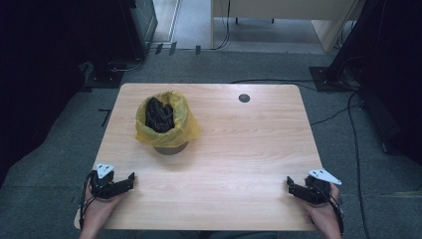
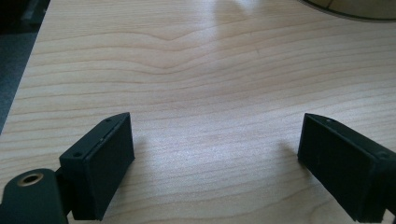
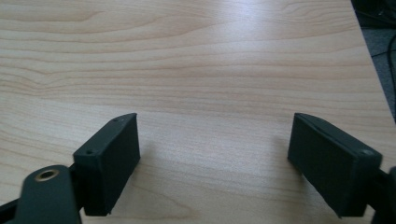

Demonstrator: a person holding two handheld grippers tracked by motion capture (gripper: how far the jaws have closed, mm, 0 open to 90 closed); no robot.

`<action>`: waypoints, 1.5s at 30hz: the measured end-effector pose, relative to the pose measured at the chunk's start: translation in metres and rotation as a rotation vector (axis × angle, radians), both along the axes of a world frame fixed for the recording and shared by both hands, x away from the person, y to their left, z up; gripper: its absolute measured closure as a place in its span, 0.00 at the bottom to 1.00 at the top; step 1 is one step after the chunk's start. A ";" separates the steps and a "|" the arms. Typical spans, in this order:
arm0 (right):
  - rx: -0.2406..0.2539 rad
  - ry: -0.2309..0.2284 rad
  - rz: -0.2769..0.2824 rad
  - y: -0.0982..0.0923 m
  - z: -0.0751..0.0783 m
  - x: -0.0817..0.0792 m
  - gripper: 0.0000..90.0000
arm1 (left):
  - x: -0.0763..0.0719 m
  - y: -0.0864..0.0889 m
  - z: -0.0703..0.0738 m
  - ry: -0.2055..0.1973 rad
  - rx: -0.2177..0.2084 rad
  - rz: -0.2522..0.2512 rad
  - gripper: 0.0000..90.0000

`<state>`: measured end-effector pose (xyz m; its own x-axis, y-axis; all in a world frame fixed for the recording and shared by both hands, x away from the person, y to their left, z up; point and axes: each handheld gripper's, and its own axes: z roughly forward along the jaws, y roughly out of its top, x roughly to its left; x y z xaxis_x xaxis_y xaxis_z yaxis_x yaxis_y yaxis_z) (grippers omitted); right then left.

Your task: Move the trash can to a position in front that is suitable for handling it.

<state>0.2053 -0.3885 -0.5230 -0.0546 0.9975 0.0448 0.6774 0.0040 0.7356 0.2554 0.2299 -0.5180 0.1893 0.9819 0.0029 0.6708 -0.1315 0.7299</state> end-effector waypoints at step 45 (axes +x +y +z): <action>0.049 -0.322 0.260 0.151 0.059 0.061 0.52 | 0.115 -0.040 0.071 -0.162 -0.245 0.042 1.00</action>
<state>0.2664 -0.2376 -0.4639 -0.3233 0.9458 0.0317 0.3941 0.1041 0.9132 0.3709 0.1896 -0.4467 0.1648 0.9641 -0.2084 0.5439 0.0874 0.8346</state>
